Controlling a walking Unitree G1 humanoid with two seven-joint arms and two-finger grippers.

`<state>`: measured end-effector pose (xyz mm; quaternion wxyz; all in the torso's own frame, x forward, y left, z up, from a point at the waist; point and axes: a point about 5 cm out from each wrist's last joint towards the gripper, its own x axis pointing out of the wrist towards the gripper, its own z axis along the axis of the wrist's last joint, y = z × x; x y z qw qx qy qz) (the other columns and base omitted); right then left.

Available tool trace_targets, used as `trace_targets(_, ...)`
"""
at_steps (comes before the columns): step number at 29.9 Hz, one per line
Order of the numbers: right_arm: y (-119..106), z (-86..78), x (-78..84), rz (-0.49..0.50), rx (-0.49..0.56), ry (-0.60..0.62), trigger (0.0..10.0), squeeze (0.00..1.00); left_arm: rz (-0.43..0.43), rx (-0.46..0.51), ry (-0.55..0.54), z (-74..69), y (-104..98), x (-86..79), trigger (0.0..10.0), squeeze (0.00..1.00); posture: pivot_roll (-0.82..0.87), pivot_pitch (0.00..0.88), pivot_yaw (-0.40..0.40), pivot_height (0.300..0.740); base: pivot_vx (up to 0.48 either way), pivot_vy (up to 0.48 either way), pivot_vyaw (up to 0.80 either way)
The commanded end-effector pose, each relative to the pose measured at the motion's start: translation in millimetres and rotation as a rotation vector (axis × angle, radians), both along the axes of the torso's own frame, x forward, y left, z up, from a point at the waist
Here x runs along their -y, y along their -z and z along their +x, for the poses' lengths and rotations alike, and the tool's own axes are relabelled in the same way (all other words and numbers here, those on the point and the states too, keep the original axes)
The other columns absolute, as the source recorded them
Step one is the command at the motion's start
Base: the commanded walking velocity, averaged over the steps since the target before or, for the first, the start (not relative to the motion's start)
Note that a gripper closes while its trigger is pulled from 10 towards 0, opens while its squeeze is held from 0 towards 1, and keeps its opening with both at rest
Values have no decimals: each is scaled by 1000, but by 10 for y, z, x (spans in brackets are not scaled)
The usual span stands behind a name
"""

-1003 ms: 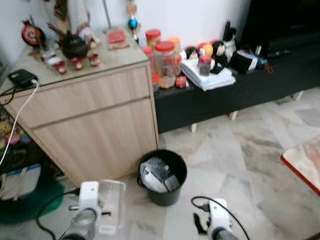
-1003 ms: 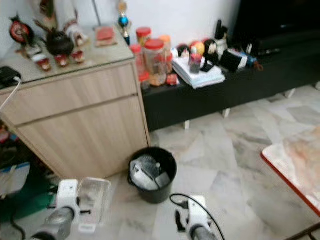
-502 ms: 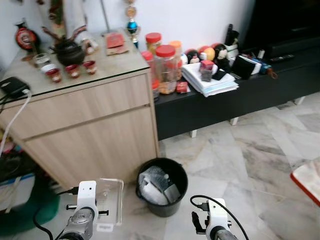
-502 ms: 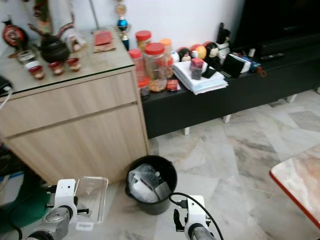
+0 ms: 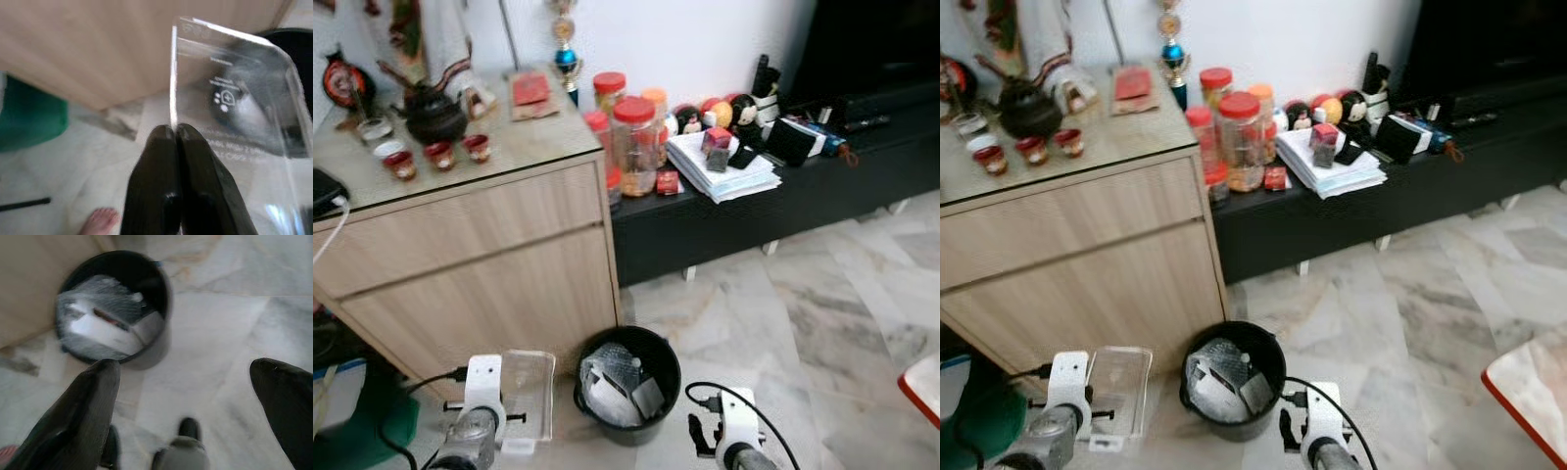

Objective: Picking trash to rubbish bin

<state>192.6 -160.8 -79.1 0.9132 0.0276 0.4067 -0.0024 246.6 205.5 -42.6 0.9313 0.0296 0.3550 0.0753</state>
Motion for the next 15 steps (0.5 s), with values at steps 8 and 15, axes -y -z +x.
trace_targets(8, -47, 86, -22, -1, 32, -8, 10000, 0, 12, 1, 31, 28, -21, -13, 10000, 0, -68, 0, 57, 740, 338, 0, 0)
trace_targets(15, -74, 134, -31, 4, 46, -21, 10000, 0, 11, 2, 51, 40, -24, 24, 10000, 0, -72, 0, 54, 740, 337, 0, 0)
